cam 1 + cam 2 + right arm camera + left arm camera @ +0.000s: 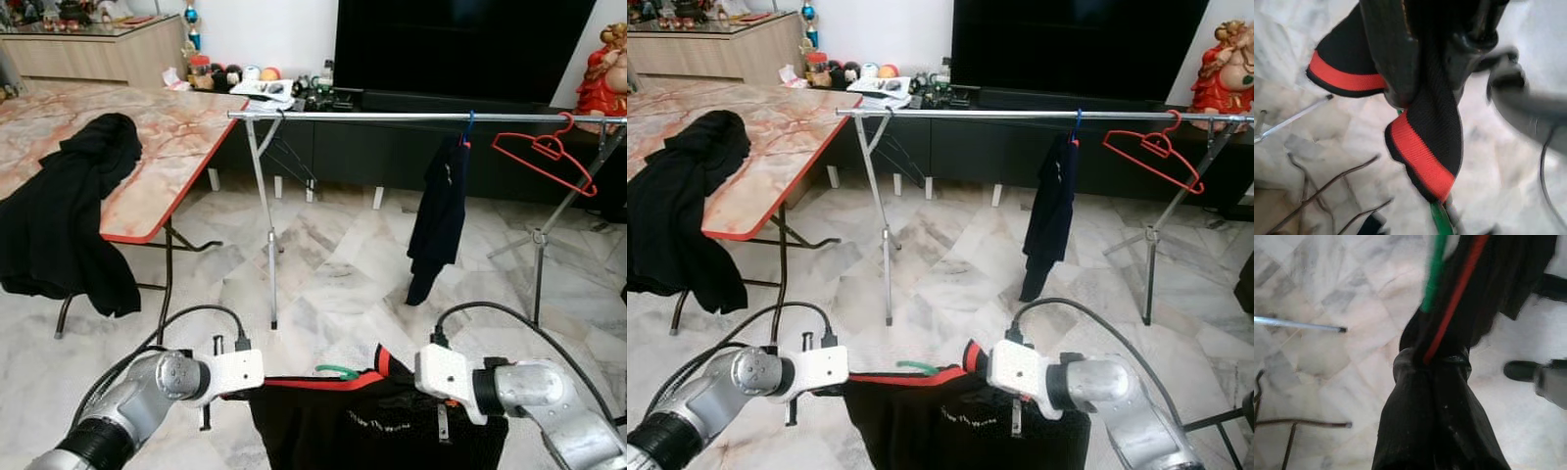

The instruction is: Hang hanger

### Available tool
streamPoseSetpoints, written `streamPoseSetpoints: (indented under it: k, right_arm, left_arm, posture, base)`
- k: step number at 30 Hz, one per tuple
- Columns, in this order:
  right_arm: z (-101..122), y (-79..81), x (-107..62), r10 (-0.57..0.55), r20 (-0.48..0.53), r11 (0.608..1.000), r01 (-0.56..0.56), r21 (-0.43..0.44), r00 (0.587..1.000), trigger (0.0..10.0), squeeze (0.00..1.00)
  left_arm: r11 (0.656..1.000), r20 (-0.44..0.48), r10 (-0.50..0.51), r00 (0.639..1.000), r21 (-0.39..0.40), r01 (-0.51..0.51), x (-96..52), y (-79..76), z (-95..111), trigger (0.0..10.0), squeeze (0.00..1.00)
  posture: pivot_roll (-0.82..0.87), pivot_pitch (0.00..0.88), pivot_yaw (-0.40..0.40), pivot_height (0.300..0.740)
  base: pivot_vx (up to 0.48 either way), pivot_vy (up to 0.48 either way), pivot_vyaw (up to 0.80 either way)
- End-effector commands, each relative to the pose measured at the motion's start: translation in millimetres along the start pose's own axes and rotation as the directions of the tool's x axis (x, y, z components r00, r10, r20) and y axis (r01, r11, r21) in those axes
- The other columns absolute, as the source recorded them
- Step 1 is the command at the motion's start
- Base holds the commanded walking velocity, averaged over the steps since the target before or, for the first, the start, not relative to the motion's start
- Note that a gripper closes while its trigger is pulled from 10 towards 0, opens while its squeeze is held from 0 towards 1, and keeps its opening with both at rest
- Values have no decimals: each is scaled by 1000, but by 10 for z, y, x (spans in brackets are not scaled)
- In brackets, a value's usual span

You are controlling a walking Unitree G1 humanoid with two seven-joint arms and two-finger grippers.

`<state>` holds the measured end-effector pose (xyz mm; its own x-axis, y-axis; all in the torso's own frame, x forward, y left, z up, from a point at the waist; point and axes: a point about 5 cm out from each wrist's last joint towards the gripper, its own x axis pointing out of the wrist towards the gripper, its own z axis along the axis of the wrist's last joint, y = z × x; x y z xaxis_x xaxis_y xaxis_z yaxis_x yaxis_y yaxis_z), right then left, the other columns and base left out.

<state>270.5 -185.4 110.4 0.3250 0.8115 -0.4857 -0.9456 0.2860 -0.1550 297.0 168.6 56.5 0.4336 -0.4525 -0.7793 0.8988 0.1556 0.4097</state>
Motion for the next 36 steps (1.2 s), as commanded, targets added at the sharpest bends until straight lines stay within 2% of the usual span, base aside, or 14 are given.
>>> streamPoseSetpoints:
  k: [1,5,7,9,10,16,17,21,24,26,30,32,36]
  right_arm:
    - [321,-128,-168,-77,217,997,75,17,973,10000,0]
    - [360,-123,-201,-88,286,996,75,56,954,10000,0]
    - [361,-145,-208,-106,303,994,88,72,947,10000,0]
    - [387,-191,-223,-134,347,988,100,113,928,10000,0]
    - [396,-197,-225,-137,356,987,99,123,924,10000,0]
    - [512,-225,-204,-153,477,976,56,212,866,10000,0]
    - [492,-203,-156,-139,473,975,37,217,870,10000,0]
    - [422,-164,-66,-106,431,977,13,214,896,10000,0]
    - [305,-93,10,-43,311,988,-6,153,949,10000,0]
    - [237,-90,39,-41,255,991,8,131,966,10000,0]
    - [273,-143,39,-88,304,985,37,171,949,10000,0]
    - [337,-152,30,-100,364,979,28,200,926,10000,0]
    - [270,-144,21,-92,333,980,27,196,939,10000,0]
  left_arm:
    - [995,-72,-89,993,-46,86,-26,-140,-187,0,0]
    - [974,0,-224,974,-20,224,14,-277,1,0,0]
    - [965,26,-260,965,-14,261,19,-313,73,0,0]
    - [941,86,-337,938,-1,338,16,-397,227,0,0]
    - [937,94,-348,933,3,349,14,-408,250,0,0]
    - [913,277,-402,873,58,403,36,-523,674,0,0]
    - [909,332,-408,851,62,412,37,-545,803,0,0]
    - [918,410,-385,827,75,390,41,-532,1015,0,0]
    - [921,450,-375,811,77,382,49,-552,1149,0,0]
    - [914,464,-390,795,89,396,39,-599,1201,0,0]
    - [922,473,-370,800,82,378,47,-614,1218,0,0]
    - [931,495,-343,799,66,358,46,-584,1268,0,0]
    - [947,513,-300,804,57,317,64,-511,1358,0,0]
  posture:
    - [-31,0,-12,740]
    - [-30,0,-15,740]
    - [-30,0,-16,740]
    - [-27,0,-18,740]
    - [-26,0,-19,740]
    - [-16,0,-29,740]
    - [-14,0,-32,740]
    - [-7,0,-41,740]
    - [-10,0,-40,740]
    - [-11,0,-39,740]
    - [-13,0,-39,740]
    - [-7,0,-43,740]
    - [-8,0,-47,740]
  base:
    - [0,0,0]
    - [0,0,0]
    - [0,0,0]
    - [0,0,0]
    - [0,0,0]
    - [0,0,0]
    - [0,0,0]
    - [0,0,0]
    - [0,0,0]
    - [0,0,0]
    - [0,0,0]
    - [0,0,0]
    - [0,0,0]
